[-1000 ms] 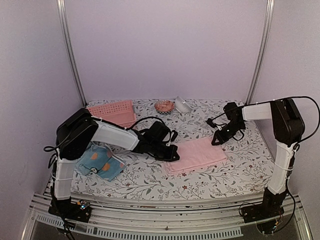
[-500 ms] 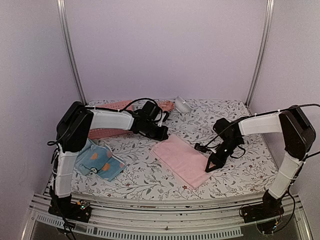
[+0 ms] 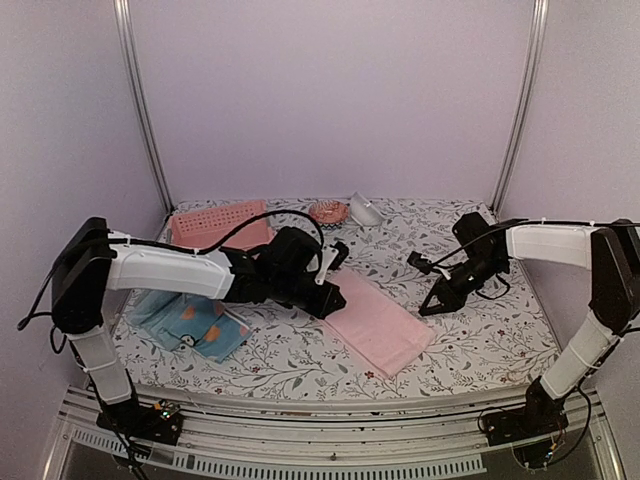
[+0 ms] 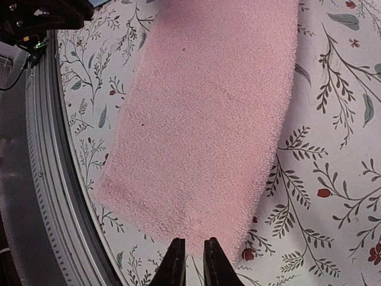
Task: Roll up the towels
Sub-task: Rotate the towel at the center of the board.
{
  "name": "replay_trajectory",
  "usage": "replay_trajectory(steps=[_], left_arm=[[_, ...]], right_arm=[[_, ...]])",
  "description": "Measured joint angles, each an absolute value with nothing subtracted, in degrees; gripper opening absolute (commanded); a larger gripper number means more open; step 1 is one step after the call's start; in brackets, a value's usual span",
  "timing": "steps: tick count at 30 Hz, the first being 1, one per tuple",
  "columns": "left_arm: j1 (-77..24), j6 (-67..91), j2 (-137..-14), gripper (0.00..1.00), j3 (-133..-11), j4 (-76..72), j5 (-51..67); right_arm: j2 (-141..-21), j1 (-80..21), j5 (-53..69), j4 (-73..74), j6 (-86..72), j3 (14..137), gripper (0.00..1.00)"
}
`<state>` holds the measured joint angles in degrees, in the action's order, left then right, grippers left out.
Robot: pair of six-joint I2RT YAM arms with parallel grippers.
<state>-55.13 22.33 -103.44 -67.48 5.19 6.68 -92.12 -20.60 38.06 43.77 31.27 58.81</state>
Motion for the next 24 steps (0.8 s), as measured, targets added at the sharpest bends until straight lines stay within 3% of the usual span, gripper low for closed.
replay_trajectory(steps=[11, 23, 24], left_arm=[[-54.0, 23.0, -111.1, 0.00, -64.3, 9.8, 2.3], [-45.7, 15.9, -126.6, 0.00, -86.7, 12.8, 0.4], [-45.2, 15.6, -126.4, 0.05, -86.6, 13.0, 0.2]], right_arm=[[-101.6, -21.1, 28.5, 37.8, 29.6, 56.4, 0.12], [-101.9, -24.3, 30.4, 37.6, 29.9, 55.5, 0.12], [-101.6, -23.6, 30.4, 37.8, 29.8, 55.4, 0.13]])
